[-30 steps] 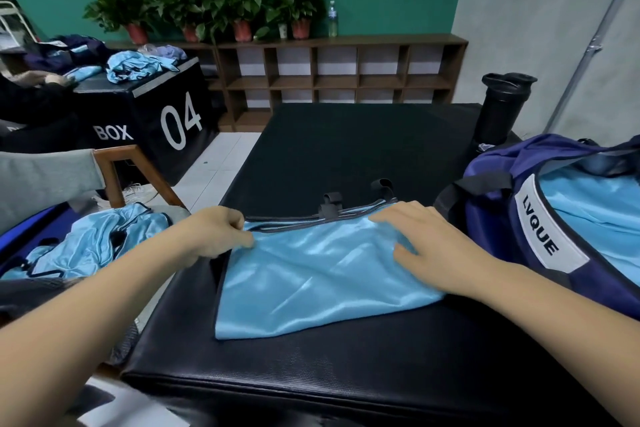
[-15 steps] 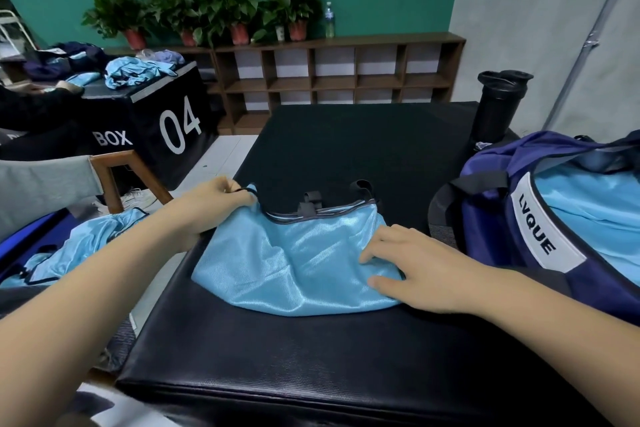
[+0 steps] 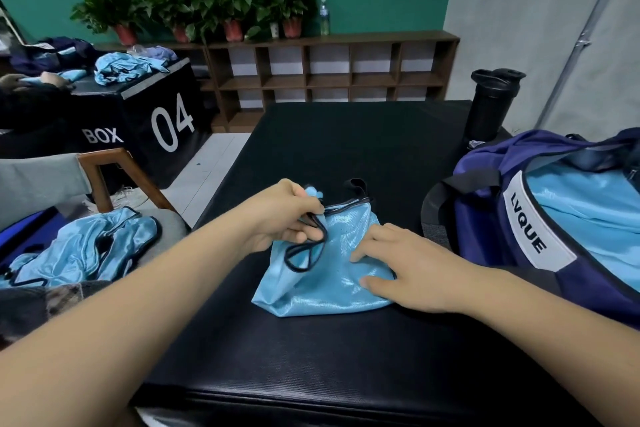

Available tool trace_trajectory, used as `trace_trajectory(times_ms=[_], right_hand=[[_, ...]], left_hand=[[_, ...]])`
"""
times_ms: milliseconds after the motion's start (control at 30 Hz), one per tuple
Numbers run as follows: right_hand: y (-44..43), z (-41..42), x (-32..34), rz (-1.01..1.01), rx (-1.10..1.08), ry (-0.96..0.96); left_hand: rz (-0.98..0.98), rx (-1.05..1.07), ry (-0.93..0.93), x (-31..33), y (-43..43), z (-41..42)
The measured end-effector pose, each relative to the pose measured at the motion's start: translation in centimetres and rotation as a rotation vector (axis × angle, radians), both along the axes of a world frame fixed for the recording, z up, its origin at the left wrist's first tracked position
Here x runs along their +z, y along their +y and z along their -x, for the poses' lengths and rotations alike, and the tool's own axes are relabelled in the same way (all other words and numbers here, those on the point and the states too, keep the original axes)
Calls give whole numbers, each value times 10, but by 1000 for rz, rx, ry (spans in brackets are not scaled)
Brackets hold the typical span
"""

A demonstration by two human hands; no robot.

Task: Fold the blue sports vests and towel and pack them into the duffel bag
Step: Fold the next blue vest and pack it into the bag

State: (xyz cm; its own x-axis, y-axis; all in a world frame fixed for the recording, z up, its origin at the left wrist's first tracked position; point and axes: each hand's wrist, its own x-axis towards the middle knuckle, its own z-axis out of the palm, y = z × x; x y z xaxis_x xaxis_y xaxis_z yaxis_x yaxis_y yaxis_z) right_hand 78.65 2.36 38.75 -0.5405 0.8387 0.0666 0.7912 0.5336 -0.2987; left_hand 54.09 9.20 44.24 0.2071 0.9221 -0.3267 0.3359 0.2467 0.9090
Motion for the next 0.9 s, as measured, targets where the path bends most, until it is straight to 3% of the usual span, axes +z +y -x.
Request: trace_trajectory(times_ms=[233,333,467,567,767,900], right_hand=[[4,2,0,34,-55,30],[4,3,3,65,-168,127],[1,5,8,94,-234,237],[-5,7,11,46,-195,195],[-10,6,11,-154,-87,108],[-19,8,12,-135,52,98]], left_hand=[[5,-3,-68,-25,-2,-26],[-29,6,-112,-32,-5,-30],[-52,-111,-58,-32,-12,-29],[-74,-235,-28,-21,-16,-19],[-462,-419,397,-1,-32,11],[-575,-619,510,-2,-49,19]])
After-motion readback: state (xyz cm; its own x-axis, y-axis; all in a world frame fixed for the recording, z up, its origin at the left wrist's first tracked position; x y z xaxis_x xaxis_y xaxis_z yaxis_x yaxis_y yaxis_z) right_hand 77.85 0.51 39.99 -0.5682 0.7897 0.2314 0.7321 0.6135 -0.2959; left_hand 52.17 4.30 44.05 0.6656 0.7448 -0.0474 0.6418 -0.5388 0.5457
